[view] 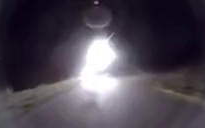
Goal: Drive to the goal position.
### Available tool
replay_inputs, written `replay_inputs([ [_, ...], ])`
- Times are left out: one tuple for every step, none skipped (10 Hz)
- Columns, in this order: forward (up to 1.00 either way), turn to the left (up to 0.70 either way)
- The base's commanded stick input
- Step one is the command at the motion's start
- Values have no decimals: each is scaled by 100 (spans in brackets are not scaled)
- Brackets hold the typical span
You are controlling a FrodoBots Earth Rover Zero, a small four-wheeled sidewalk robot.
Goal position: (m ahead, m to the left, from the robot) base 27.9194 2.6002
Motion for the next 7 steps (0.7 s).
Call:
replay_inputs([
  [95,6],
  [95,9],
  [95,10],
  [95,7],
  [95,4],
  [95,4],
  [95,3],
])
